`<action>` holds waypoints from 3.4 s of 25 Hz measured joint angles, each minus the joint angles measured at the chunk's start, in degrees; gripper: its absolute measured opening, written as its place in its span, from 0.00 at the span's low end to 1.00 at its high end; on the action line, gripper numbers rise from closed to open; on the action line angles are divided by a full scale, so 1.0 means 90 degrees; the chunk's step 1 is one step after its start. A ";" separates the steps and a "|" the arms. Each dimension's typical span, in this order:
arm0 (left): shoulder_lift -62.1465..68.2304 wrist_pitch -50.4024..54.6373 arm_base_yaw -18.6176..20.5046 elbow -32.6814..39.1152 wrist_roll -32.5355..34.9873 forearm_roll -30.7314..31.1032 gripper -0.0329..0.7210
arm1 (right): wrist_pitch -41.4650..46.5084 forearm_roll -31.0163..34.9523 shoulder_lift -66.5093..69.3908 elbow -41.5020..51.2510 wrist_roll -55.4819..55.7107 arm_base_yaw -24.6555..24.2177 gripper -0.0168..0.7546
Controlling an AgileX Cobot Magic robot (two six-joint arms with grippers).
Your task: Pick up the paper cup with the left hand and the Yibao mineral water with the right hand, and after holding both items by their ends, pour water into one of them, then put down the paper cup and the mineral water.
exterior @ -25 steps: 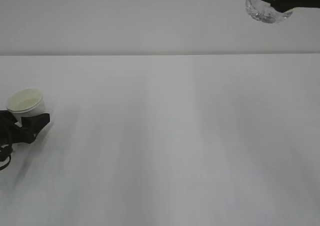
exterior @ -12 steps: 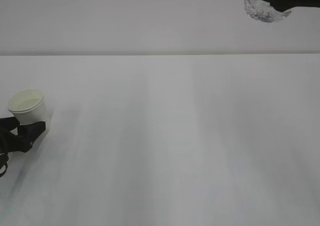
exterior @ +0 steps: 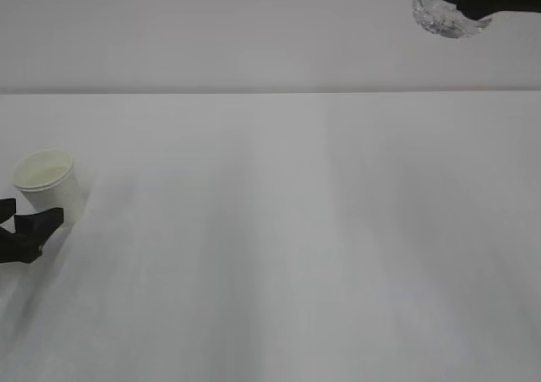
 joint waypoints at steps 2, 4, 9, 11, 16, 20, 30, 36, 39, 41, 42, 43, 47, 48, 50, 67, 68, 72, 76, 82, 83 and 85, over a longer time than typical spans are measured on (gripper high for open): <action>-0.0118 0.0000 0.0000 0.0108 0.0000 0.0000 0.82 | -0.0011 0.0000 0.0000 0.0000 0.0003 0.0000 0.64; -0.0228 0.0000 0.0000 0.0223 0.0009 -0.0011 0.82 | -0.0030 0.0000 0.0000 0.0000 0.0003 0.0000 0.64; -0.0500 0.0000 0.0000 0.0466 0.0009 -0.0025 0.82 | -0.0070 0.0000 0.0000 0.0000 0.0013 0.0000 0.64; -0.0590 0.0000 0.0000 0.0523 0.0009 -0.0025 0.81 | -0.0075 0.0000 0.0000 0.0000 0.0013 0.0000 0.64; -0.0823 0.0000 0.0000 0.0671 -0.0034 -0.0025 0.79 | -0.0085 0.0000 0.0000 0.0000 0.0013 0.0000 0.63; -0.1131 0.0000 0.0000 0.0686 -0.0191 -0.0025 0.78 | -0.0085 0.0000 0.0000 0.0000 0.0013 0.0000 0.63; -0.1906 0.0000 0.0000 0.0716 -0.0559 0.0026 0.78 | -0.0114 0.0000 0.0000 0.0000 0.0027 0.0000 0.64; -0.2424 0.0000 0.0000 0.0716 -0.0720 0.0045 0.77 | -0.0118 0.0000 0.0000 0.0000 0.0039 0.0000 0.63; -0.2722 0.0000 0.0000 0.0731 -0.0773 0.0056 0.77 | -0.0118 0.0000 0.0000 0.0000 0.0039 0.0000 0.63; -0.2924 0.0031 0.0000 0.0731 -0.0835 0.0056 0.77 | -0.0128 0.0000 0.0000 0.0000 0.0039 0.0000 0.64; -0.3041 0.0084 0.0000 0.0731 -0.0865 0.0059 0.77 | -0.0128 0.0000 0.0000 0.0000 0.0039 0.0000 0.64; -0.3163 0.0151 0.0000 0.0731 -0.0872 0.0071 0.77 | -0.0128 -0.0005 0.0000 0.0000 0.0039 0.0000 0.64; -0.3658 0.0454 0.0000 0.0731 -0.0946 0.0071 0.77 | -0.0128 -0.0040 0.0000 0.0000 0.0039 0.0000 0.64; -0.3765 0.0550 0.0000 0.0736 -0.0978 0.0071 0.77 | -0.0128 -0.0052 0.0000 0.0000 0.0039 0.0000 0.64; -0.4010 0.0716 0.0000 0.0746 -0.1016 0.0074 0.76 | -0.0128 -0.0079 0.0000 0.0000 0.0039 0.0000 0.64; -0.5392 0.1909 0.0000 0.0544 -0.1266 0.0221 0.76 | -0.0028 -0.0269 0.0000 0.0320 -0.0097 -0.0036 0.63; -0.5440 0.1929 0.0000 0.0544 -0.1278 0.0235 0.76 | -0.0028 -0.0269 0.0000 0.0345 -0.0106 -0.0063 0.63; -0.5563 0.2053 0.0000 0.0544 -0.1341 0.0338 0.76 | -0.0039 -0.0243 0.0000 0.0521 -0.0127 -0.0362 0.63; -0.5607 0.2170 0.0000 0.0544 -0.1379 0.0460 0.76 | -0.0238 -0.0039 0.0000 0.0770 -0.0233 -0.0812 0.63; -0.5618 0.2210 0.0000 0.0544 -0.1390 0.0475 0.75 | -0.0300 0.0193 0.0000 0.1011 -0.0774 -0.0938 0.64; -0.5618 0.2213 0.0000 0.0544 -0.1390 0.0475 0.75 | -0.0329 0.0342 0.0000 0.1105 -0.0945 -0.0938 0.64; -0.5618 0.2213 0.0000 0.0544 -0.1392 0.0475 0.75 | -0.0341 0.0795 0.0000 0.1310 -0.1324 -0.0938 0.64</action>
